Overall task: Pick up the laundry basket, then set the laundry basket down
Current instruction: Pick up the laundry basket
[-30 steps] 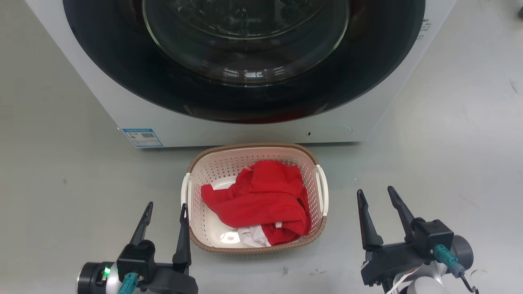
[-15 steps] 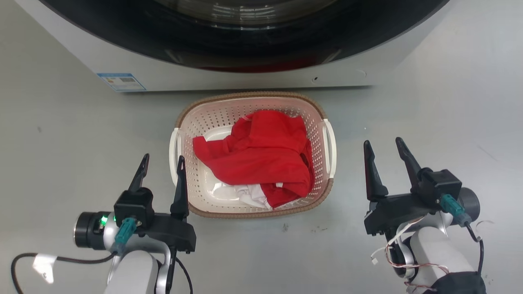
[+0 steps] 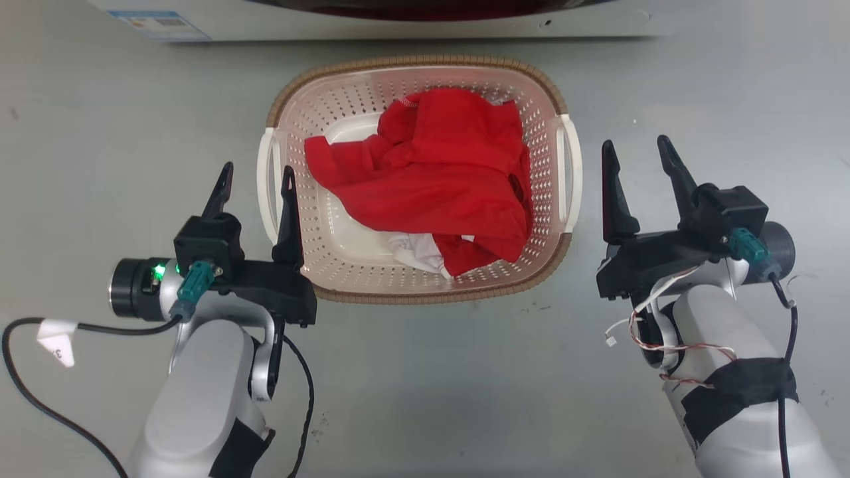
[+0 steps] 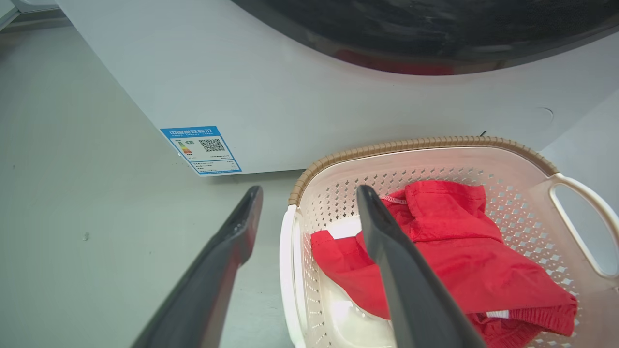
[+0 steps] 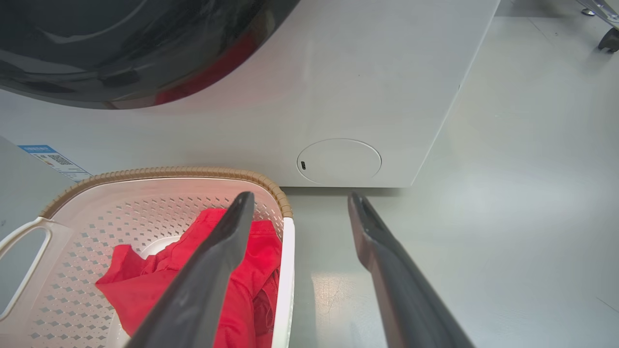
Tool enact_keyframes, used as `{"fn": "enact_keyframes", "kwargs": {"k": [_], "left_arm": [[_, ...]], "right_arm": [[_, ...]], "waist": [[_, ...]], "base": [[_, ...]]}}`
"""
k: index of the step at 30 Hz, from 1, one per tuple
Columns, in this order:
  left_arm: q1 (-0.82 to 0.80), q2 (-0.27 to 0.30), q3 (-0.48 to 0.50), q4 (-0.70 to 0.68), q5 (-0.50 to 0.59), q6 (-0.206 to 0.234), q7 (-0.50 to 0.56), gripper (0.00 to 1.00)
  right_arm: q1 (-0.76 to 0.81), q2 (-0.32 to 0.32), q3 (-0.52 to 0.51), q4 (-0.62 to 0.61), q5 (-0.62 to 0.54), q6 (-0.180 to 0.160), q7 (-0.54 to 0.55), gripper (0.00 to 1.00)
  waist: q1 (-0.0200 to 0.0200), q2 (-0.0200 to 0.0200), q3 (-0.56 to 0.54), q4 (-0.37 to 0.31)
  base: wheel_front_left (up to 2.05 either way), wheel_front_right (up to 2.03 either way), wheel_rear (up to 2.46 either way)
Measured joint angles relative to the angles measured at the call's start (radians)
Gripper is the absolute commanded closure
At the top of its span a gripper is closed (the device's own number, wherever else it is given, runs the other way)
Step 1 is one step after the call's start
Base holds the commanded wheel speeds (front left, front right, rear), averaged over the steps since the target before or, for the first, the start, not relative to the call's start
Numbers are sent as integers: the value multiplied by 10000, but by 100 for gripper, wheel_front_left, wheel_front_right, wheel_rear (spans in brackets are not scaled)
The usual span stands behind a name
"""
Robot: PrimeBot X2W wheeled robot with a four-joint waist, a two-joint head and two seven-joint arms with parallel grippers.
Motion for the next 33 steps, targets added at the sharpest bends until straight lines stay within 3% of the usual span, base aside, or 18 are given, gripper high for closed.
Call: {"fn": "enact_keyframes", "kwargs": {"k": [15, 33], "left_arm": [[-1691, -90, 115, 1576, -368, -161, 67, 0], [-2361, -132, 203, 2984, -546, -270, -94, 0]], "right_arm": [[-1515, 10, 77, 1271, -58, 73, -2, 0], [-2374, 10, 477, 2550, -52, 161, -2, 0]], "waist": [[-1, -1, 2165, 174], [-2, -2, 2665, 419]], "base": [[0, 0, 0], [0, 0, 0]]}}
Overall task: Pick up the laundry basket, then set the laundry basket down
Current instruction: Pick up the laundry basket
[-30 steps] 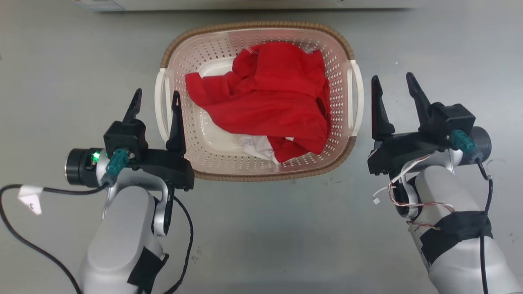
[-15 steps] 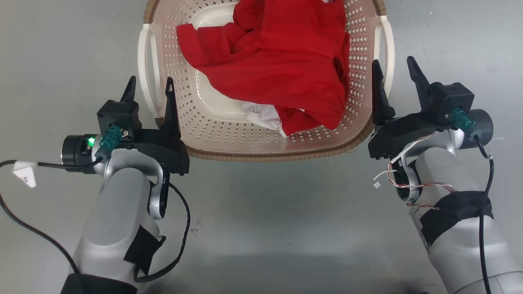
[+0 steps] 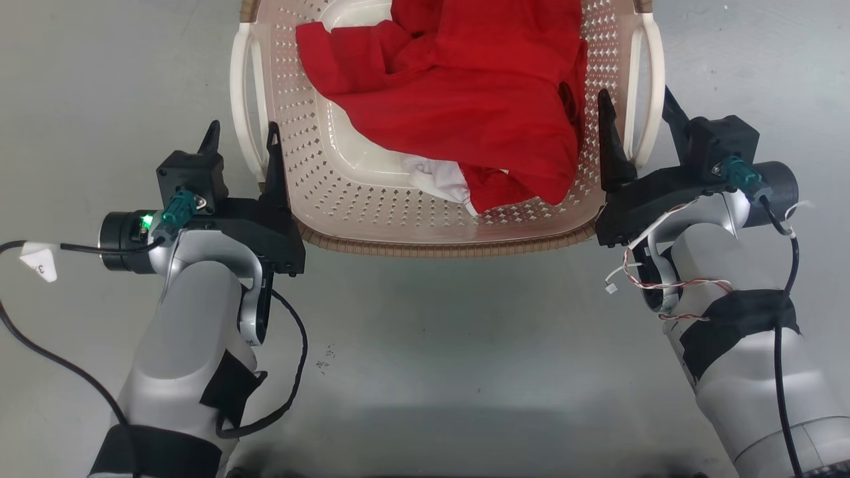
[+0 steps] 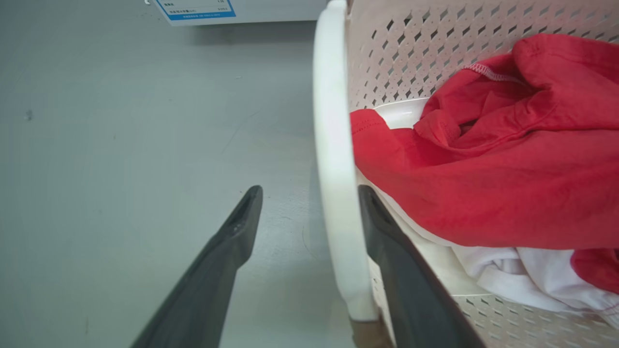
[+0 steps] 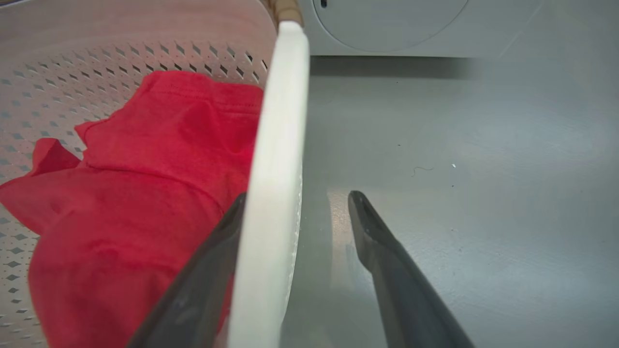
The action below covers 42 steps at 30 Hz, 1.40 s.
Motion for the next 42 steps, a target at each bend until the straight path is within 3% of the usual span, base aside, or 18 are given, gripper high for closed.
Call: {"fn": "enact_keyframes", "kwargs": {"k": [9, 10, 11, 13, 15, 17, 19, 21, 42], "left_arm": [[-467, -56, -267, 596, -309, -173, -4, 0], [-491, -61, -316, 644, -387, -178, -13, 0], [-526, -61, -364, 696, -443, -244, -25, 2], [-587, -59, -483, 775, -537, -245, -31, 22], [-614, -69, -596, 882, -610, -255, -40, 44], [-627, -73, -677, 1003, -715, -267, -44, 57], [-638, -79, -784, 1112, -890, -341, -44, 79], [-655, -100, -886, 1208, -1053, -343, -44, 100], [-604, -71, -1822, 2063, -1837, -339, -42, 100]], "right_arm": [[-316, -25, 593, 238, 608, -115, -19, 0], [-350, -27, 667, 261, 679, -146, -21, 7], [-393, -29, 744, 288, 784, -157, -33, 27], [-476, -35, 903, 370, 953, -190, -33, 52], [-497, -38, 1039, 464, 1080, -267, -31, 60], [-500, -36, 1197, 552, 1210, -276, -31, 66], [-504, -12, 1350, 627, 1388, -357, -31, 78], [-512, 0, 1492, 704, 1607, -393, -29, 100], [-284, -15, 2681, 1304, 3208, -633, 0, 100]], "waist": [[-2, -2, 33, 172], [-1, -2, 27, 186], [-2, -2, 19, 196], [-2, -1, 0, 208], [-1, -1, -24, 211], [-2, -1, -55, 208], [-1, -1, -90, 201], [-1, -1, -128, 188], [0, 0, -1220, -71]], "base": [[0, 0, 0], [0, 0, 0], [0, 0, 0], [0, 0, 0], [0, 0, 0], [0, 0, 0], [0, 0, 0], [0, 0, 0], [0, 0, 0]]}}
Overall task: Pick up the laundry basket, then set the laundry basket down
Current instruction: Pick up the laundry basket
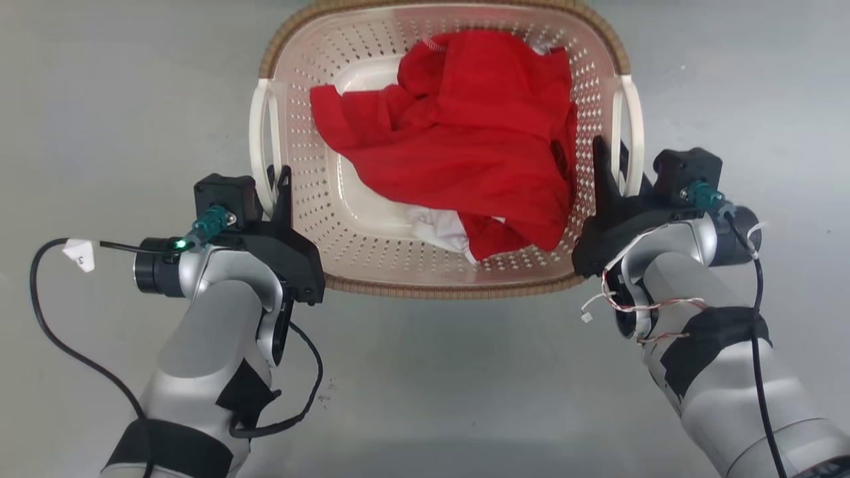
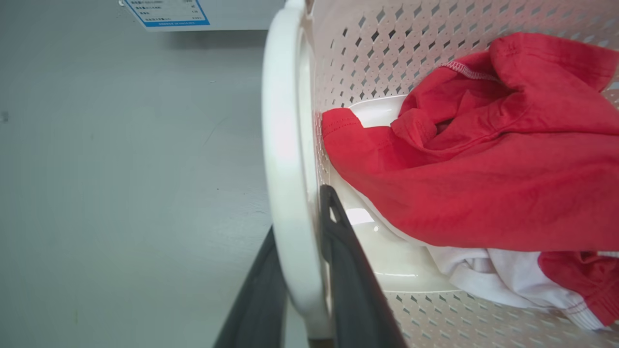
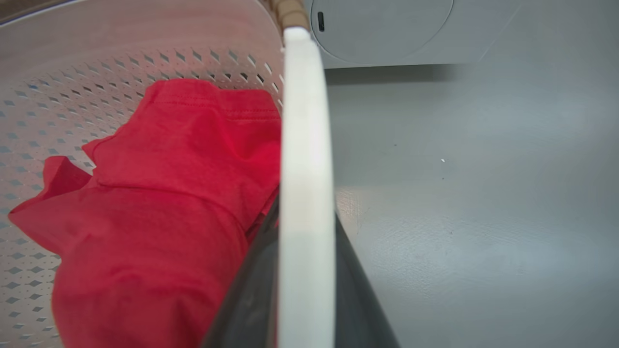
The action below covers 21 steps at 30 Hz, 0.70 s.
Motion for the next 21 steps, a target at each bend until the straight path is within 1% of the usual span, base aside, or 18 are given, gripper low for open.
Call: {"fn": "enact_keyframes", "kwargs": {"k": [3, 19, 21], "left_arm": [[71, -10, -138, 148, -63, 2, 2, 100], [1290, -6, -1028, 560, -924, 27, 132, 100], [1563, -4, -1252, 593, -1095, 98, 230, 100]], "right_arm": [[154, 6, 180, 102, 267, -71, 0, 100], [1474, 31, 1277, 387, 1461, -86, 221, 100], [1832, 36, 1503, 422, 1699, -159, 384, 100]], "waist": [[0, 0, -252, -54], [-1, 0, -1986, -271], [0, -1, -2405, -305]], "base": [[0, 0, 0], [0, 0, 0], [0, 0, 0]]}}
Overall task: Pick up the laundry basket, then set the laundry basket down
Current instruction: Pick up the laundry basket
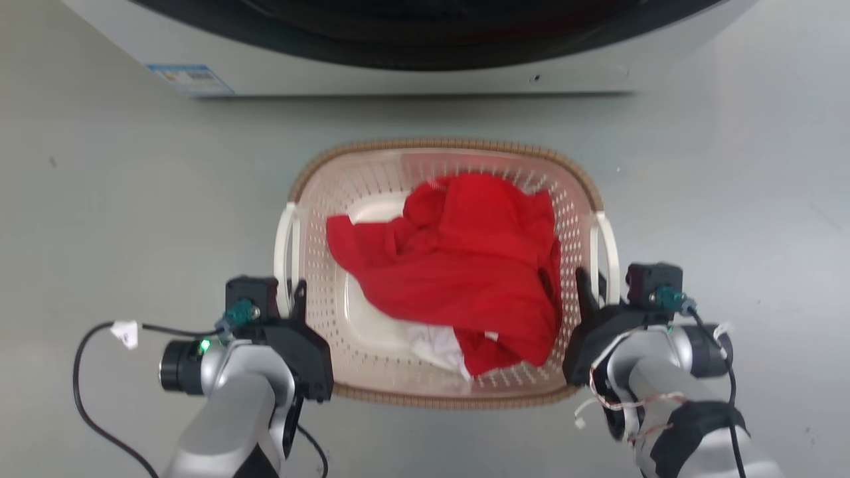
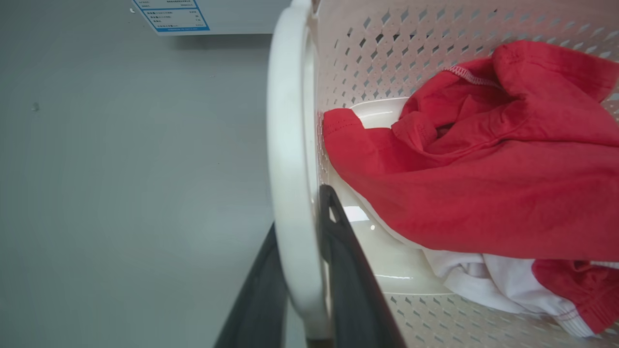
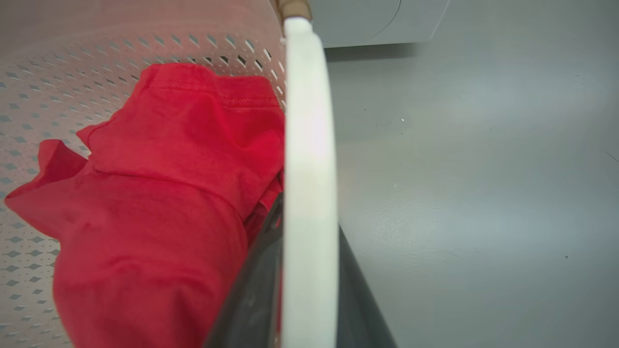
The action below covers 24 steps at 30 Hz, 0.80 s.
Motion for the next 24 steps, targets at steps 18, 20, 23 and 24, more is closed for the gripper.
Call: {"fn": "enact_keyframes", "kwargs": {"k": [18, 20, 23, 24], "left_arm": [[2134, 56, -1003, 293, -855, 35, 865, 100], [2359, 56, -1104, 297, -945, 90, 986, 100], [2645, 63, -1243, 305, -1195, 100, 1179, 100], [2728, 65, -1281, 313, -1229, 100, 1237, 100]], "right_arm": [[2177, 36, 1361, 17, 1348, -48, 1064, 100], [2367, 40, 1509, 8, 1448, -90, 1225, 100], [2653, 38, 1699, 0, 1707, -90, 1473, 100], [2755, 38, 1751, 4, 1756, -90, 1528, 100]], "waist": [[-1, -1, -2622, -164], [-1, -1, -2897, -179], [-1, -1, -3299, -200], [-2, -1, -3426, -207]], "base": [[0, 0, 0], [0, 0, 0], [0, 0, 0], [0, 0, 0]]}}
